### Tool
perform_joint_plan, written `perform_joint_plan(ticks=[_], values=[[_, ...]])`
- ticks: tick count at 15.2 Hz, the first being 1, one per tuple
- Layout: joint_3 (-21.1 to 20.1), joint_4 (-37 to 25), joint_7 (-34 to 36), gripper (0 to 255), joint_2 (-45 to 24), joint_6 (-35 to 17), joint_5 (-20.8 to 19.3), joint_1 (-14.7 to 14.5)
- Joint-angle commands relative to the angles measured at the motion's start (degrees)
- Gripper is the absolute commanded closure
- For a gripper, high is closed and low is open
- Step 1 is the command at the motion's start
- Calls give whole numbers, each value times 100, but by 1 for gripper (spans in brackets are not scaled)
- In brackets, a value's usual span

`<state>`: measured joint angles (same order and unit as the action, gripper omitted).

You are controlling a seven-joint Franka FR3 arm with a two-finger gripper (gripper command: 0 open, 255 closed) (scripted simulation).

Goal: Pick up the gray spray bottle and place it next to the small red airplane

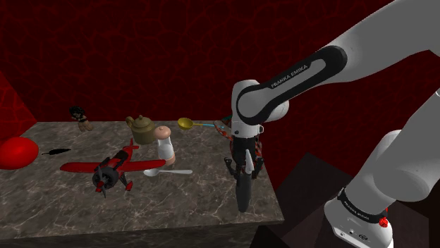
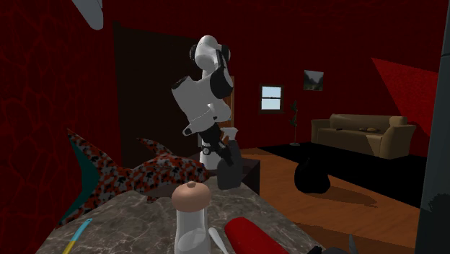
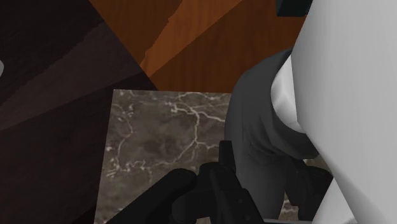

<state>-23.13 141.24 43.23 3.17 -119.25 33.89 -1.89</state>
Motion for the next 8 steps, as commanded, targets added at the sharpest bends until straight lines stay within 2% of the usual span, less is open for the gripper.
perform_joint_plan(ticks=[1, 3, 8], values=[[-2, 1, 0, 255, -1, -1, 2, -1], [-2, 0, 0, 255, -3, -3, 1, -2], [37, -112, 126, 255, 311, 405, -23, 18]])
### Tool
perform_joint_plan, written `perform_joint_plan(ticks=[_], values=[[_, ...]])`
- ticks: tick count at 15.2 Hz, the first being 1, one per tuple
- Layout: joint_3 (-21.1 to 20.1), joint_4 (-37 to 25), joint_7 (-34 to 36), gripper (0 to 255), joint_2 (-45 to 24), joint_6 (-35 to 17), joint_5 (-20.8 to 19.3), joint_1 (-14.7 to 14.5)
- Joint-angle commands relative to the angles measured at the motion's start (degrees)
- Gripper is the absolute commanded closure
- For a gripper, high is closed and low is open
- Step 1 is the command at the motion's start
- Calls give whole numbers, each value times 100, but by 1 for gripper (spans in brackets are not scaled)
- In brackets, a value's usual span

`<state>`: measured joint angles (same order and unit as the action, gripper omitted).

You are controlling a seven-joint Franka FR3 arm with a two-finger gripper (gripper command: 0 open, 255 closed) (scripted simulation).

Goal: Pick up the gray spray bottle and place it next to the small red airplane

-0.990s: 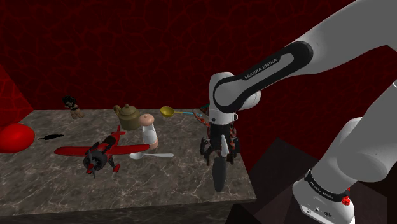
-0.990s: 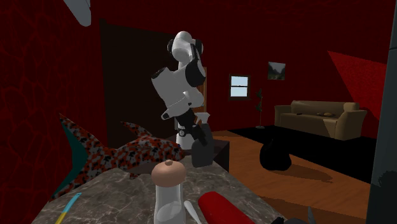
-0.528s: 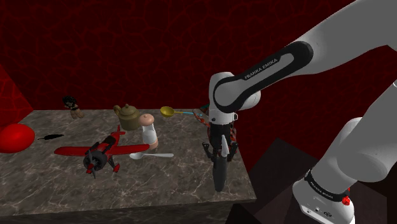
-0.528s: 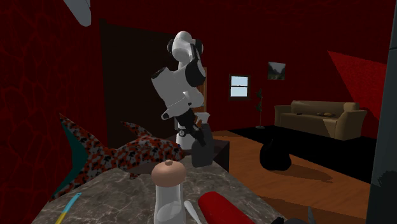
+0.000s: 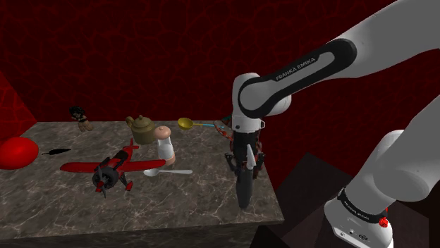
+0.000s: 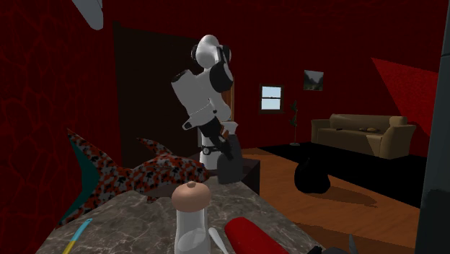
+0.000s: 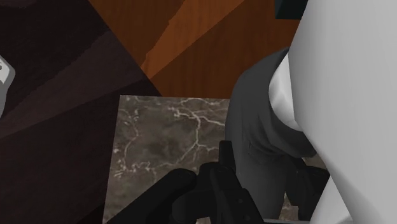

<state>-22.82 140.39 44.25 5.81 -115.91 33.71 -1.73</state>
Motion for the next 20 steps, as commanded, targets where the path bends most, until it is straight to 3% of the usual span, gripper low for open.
perform_joint_plan(ticks=[1, 20], values=[[14, -52, 50, 255, 106, 152, -11, 6], [221, -778, 539, 255, 938, 1631, -126, 64]])
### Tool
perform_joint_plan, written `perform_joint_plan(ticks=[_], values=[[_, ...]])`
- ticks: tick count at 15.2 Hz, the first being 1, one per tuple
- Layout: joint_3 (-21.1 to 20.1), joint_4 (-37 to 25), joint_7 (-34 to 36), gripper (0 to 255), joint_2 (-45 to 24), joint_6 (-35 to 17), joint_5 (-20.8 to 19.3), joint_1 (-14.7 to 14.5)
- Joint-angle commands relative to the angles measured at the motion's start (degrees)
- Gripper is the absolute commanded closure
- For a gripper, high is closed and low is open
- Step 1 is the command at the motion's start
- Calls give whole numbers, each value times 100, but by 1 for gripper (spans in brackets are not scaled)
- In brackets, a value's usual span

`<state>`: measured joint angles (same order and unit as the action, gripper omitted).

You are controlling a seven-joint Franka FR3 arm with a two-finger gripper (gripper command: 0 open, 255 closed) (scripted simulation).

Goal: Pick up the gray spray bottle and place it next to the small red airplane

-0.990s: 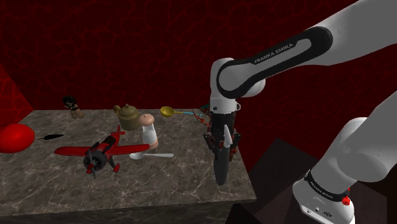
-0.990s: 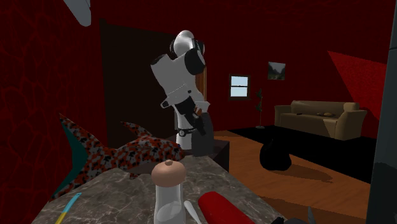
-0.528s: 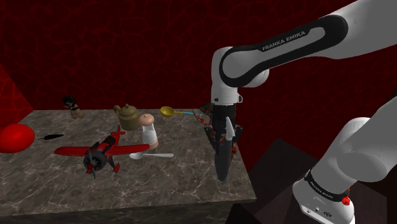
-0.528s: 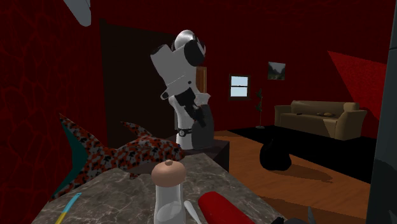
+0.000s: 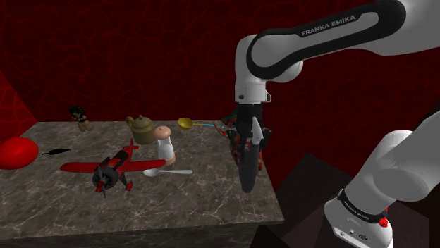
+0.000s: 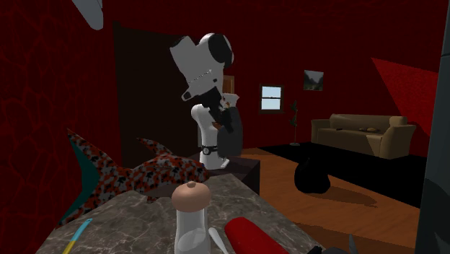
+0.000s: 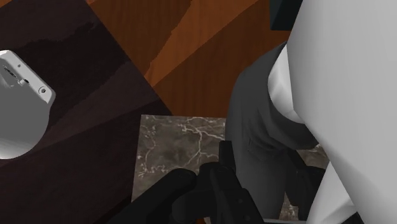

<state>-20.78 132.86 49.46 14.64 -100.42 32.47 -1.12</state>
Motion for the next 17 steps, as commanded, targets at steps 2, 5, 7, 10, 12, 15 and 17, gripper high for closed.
perform_joint_plan(ticks=[2, 5, 7, 10, 12, 15, 17], values=[[41, -125, 70, 255, 112, 230, -14, 8], [76, -284, 150, 255, 186, 450, -30, 16], [99, -396, 204, 255, 229, 595, -41, 21], [133, -572, 285, 255, 282, 810, -55, 28], [156, -694, 340, 255, 311, 951, -64, 33], [189, -886, 424, 255, 344, 1161, -76, 39], [210, -1019, 480, 255, 360, 1300, -83, 44]])
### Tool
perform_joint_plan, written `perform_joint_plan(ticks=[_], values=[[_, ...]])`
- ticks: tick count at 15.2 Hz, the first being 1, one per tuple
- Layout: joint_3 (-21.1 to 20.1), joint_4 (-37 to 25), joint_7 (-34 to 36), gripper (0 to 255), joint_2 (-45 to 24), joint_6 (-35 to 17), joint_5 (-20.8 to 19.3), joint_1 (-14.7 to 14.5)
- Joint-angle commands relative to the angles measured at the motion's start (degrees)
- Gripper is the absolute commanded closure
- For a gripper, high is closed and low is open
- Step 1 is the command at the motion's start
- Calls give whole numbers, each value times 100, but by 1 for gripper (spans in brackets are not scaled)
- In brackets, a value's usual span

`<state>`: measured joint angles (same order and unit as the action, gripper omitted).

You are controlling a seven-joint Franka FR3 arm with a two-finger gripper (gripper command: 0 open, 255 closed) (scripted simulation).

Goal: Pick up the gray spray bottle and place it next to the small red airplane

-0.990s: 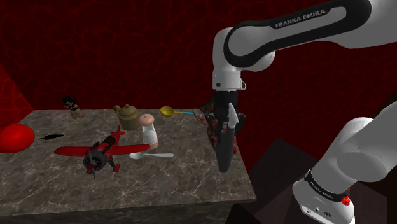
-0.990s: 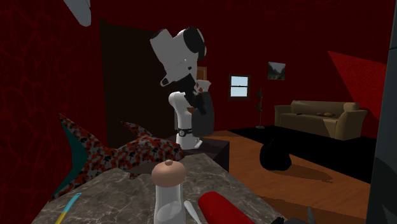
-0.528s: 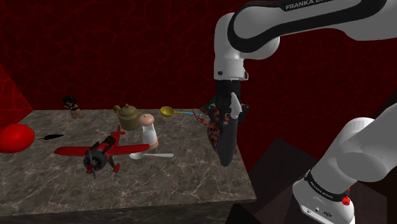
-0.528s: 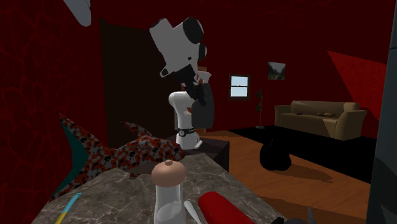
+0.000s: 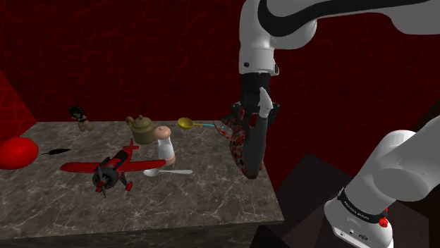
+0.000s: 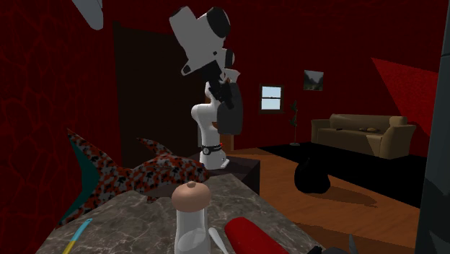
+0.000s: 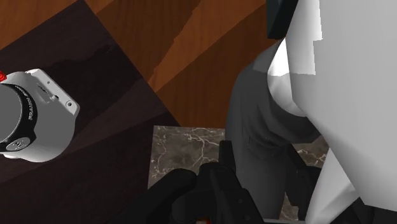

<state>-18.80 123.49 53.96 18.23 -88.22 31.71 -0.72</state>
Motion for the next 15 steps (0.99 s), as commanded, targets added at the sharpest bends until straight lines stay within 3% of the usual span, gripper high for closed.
perform_joint_plan(ticks=[1, 15], values=[[23, -151, 60, 255, 7, 149, -10, 6], [152, -1225, 485, 255, -42, 1093, -26, 32]])
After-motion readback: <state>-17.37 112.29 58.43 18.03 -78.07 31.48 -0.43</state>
